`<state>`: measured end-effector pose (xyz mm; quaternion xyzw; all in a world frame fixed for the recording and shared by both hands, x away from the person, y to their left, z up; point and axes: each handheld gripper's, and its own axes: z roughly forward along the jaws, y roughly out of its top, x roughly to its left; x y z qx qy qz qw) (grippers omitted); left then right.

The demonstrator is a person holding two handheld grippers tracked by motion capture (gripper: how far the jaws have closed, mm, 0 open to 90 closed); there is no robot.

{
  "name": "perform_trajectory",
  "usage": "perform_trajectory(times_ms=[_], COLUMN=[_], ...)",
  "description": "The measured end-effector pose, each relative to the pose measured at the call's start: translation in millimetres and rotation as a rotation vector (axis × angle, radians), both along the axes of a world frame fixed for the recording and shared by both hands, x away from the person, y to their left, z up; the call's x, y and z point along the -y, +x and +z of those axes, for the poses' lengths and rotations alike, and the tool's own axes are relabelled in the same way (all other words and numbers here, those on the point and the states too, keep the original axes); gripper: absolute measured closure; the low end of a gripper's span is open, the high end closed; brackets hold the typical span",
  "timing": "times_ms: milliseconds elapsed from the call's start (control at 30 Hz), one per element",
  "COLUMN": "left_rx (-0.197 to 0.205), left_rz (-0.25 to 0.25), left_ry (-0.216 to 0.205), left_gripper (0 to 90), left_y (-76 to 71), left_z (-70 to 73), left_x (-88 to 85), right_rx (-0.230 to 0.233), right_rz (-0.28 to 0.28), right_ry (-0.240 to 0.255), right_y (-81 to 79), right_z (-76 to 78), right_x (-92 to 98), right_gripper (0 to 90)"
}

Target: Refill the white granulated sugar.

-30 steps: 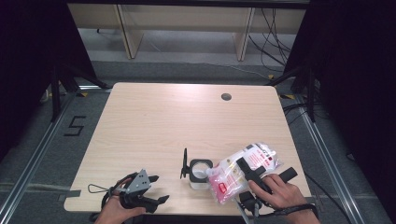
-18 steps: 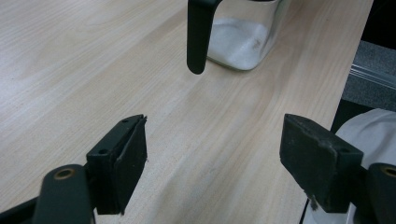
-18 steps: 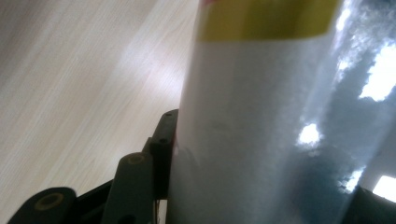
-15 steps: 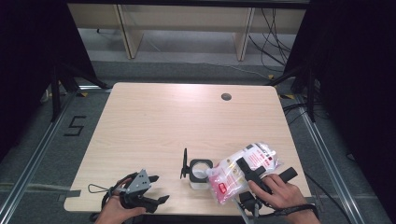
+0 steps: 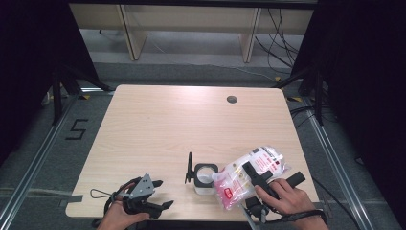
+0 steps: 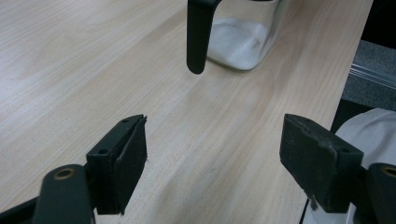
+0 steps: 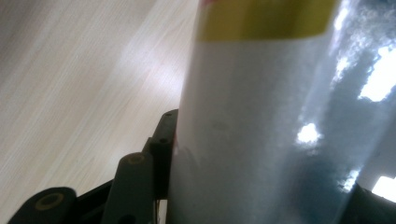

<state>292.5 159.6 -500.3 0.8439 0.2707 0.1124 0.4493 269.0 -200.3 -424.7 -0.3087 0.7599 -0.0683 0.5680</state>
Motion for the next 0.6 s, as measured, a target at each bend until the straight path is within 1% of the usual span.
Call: perform_trajectory(times_ms=[100, 133, 300, 333, 400, 433, 467, 533, 567, 600], left_rx=[-0.003, 0.000, -0.007, -0.010, -0.009, -0.006, -0.007, -0.007, -0.004, -0.005], left_rz=[0.000, -0.001, -0.001, 0.000, 0.000, -0.004, -0.003, -0.004, -0.007, -0.006], left_ry=[0.010, -0.001, -0.002, 0.009, 0.006, 0.006, 0.016, 0.017, 0.030, 0.014], left_gripper=[22.9, 22.8, 22.8, 22.8, 22.8, 22.9, 22.8, 22.8, 22.8, 22.8], left_y=[-0.4, 0.0, -0.1, -0.6, -0.6, 0.2, -0.2, -0.1, 0.4, 0.3], left_z=[0.8, 0.0, -0.1, 0.9, 0.7, 0.1, 0.8, 0.7, 1.1, 0.4], left_x=[-0.3, 0.1, 0.5, 0.1, 0.2, 0.0, -0.6, -0.7, -1.3, -0.5], right_rx=[0.002, 0.001, 0.002, -0.002, 0.005, 0.001, 0.004, 0.005, 0.004, 0.009], right_rz=[-0.003, -0.007, -0.004, -0.007, -0.001, -0.021, -0.021, -0.020, -0.023, 0.001], right_ry=[-0.004, -0.004, -0.005, -0.006, -0.009, 0.008, 0.006, 0.005, 0.005, -0.029], right_y=[0.1, 0.0, 0.1, -0.2, 0.0, -1.3, -1.5, -2.0, -2.6, -1.3], right_z=[0.0, -0.1, -0.1, -0.6, -0.7, -1.7, -1.8, -1.0, -0.7, 1.2], right_x=[0.0, 0.1, 0.2, 0.4, 0.1, 0.2, -0.2, -0.5, -0.5, -1.5], right_gripper=[56.2, 56.2, 56.2, 56.2, 56.2, 56.2, 56.3, 56.3, 56.3, 56.3])
